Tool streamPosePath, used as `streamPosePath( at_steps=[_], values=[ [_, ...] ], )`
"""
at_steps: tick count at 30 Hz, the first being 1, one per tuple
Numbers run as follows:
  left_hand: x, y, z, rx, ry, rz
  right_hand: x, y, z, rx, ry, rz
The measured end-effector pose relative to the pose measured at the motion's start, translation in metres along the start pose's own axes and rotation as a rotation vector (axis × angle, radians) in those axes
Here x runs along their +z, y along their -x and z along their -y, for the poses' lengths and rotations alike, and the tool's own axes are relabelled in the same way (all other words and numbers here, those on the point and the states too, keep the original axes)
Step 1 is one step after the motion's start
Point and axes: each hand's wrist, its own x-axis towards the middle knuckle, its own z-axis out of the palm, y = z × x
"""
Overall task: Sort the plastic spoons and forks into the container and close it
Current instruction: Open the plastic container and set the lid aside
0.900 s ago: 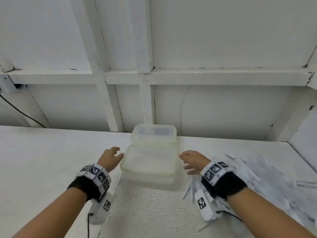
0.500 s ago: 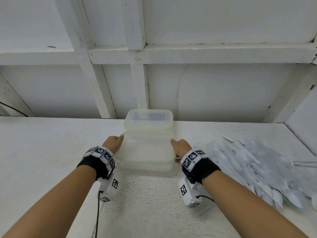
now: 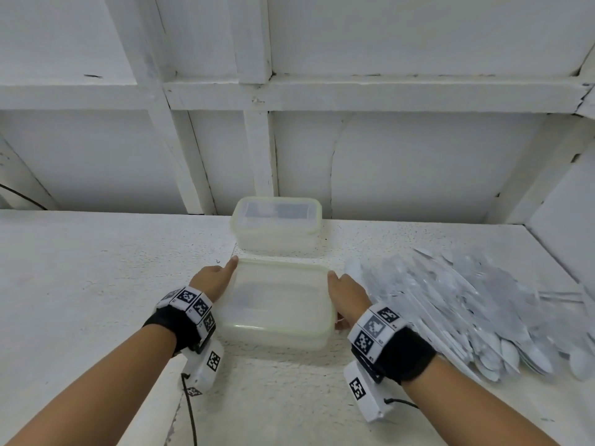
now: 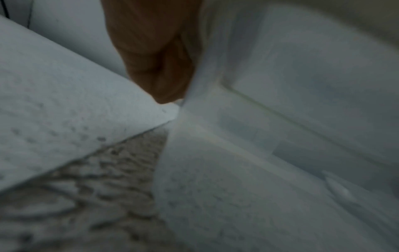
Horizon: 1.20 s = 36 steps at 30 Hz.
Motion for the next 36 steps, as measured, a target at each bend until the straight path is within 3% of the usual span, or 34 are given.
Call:
streamPosePath(
  at_steps=[4,12,36],
  values=[
    [0.000,0.000,0.008,0.014,-0.038,-0.095,0.002,0.001,0.001,-0.094,0.139,-0.089],
    [0.000,-0.003,0.008,0.016,-0.054,-0.049,0.017,0.004,-0.001,-0.078,0.158,-0.185],
    [0.003,-0.009,0.013,0.024,-0.068,-0.033,0.023,0.004,-0.001,-0.033,0.121,-0.253]
  ],
)
